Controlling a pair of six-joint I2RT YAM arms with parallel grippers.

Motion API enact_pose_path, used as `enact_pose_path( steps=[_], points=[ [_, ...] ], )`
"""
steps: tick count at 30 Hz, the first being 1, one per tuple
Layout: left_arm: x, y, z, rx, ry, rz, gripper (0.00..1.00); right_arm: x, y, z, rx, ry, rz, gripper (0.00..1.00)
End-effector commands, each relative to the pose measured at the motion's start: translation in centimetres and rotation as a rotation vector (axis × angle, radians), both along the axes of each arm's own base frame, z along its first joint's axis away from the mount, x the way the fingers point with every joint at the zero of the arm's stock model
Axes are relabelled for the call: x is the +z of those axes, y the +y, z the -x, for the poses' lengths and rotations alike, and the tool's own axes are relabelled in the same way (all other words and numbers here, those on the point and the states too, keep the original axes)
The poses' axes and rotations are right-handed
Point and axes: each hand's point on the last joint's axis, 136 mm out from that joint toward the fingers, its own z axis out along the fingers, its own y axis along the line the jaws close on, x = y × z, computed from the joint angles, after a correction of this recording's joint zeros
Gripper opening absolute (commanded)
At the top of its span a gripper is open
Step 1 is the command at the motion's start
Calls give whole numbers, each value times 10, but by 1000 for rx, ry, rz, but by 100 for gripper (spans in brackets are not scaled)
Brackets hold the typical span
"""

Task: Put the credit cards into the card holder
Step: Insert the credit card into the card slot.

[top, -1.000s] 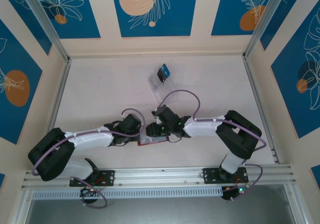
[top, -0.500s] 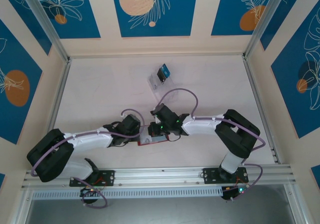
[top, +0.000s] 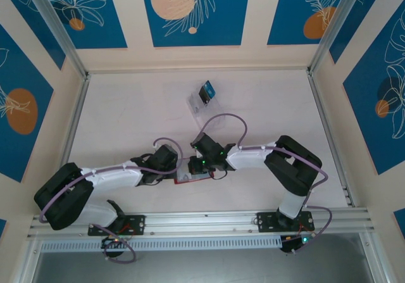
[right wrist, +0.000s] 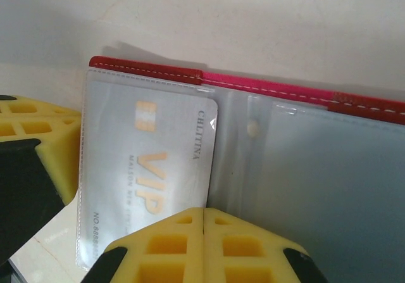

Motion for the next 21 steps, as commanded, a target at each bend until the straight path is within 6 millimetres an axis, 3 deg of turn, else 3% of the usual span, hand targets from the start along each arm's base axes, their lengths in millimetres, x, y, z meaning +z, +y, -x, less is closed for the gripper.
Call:
enact_pose_path(
  steps=[1,6,10,13,21],
  points=[
    [-34,-3,19,-35,100,5,5,6,10,1,14,11,-32,0],
    [-36,-1,20,-21,101,4,5,24,2,-4,19,-37,-13,2],
    [-37,1,21,-18,103,-1,5,41,-16,-14,10,-107,58,17],
    [-40,1,21,-16,107,-2,5,48,-28,-22,4,-139,121,23],
    [-41,3,23,-12,107,0,5,34,-47,-42,8,-158,277,30]
  ],
)
